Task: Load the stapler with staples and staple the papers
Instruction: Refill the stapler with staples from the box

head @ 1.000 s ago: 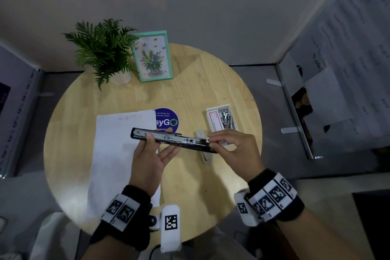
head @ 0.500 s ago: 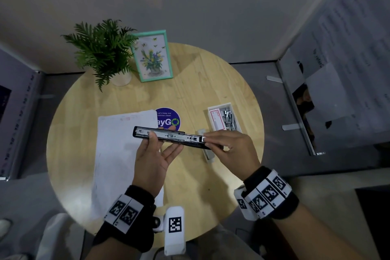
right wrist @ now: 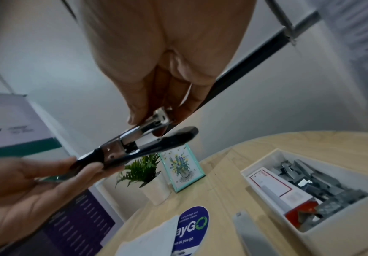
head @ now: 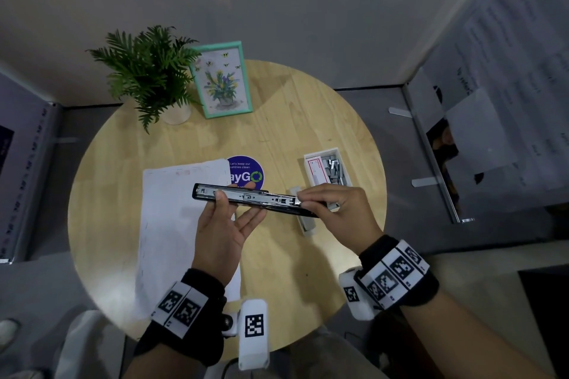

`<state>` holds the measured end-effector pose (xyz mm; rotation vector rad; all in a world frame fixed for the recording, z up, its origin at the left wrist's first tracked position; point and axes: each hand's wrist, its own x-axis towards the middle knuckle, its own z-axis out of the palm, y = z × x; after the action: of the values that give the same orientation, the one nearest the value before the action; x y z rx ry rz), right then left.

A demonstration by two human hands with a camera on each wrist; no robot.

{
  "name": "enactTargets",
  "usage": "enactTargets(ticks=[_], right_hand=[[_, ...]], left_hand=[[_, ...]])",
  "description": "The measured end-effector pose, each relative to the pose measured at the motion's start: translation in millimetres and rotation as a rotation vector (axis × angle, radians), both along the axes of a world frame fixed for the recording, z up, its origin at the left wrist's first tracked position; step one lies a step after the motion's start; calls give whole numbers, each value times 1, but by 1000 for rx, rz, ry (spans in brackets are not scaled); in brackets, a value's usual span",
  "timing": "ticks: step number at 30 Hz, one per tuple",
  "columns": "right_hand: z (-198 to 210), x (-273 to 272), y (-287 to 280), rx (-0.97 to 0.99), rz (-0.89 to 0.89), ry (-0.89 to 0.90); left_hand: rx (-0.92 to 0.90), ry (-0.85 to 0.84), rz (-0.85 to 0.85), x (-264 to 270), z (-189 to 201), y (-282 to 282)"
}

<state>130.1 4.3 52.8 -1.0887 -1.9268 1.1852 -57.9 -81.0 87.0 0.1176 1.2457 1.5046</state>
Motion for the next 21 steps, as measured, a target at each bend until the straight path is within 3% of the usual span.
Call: enactTargets(ticks=[4, 8, 11, 16, 21], right_hand=[[7, 2, 8, -196, 45, -3], [9, 4, 16, -185, 167, -120], [11, 4, 17, -172, 163, -82], [12, 2, 7, 10, 42, 67], [3, -2, -5, 179, 56, 38]], left_hand=[[3, 10, -12, 0, 0, -1], [-9, 19, -24, 1, 0, -3], [-7, 13, -22, 2, 1, -4], [8, 10, -2, 2, 2, -4], [15, 16, -3, 4, 3, -6]])
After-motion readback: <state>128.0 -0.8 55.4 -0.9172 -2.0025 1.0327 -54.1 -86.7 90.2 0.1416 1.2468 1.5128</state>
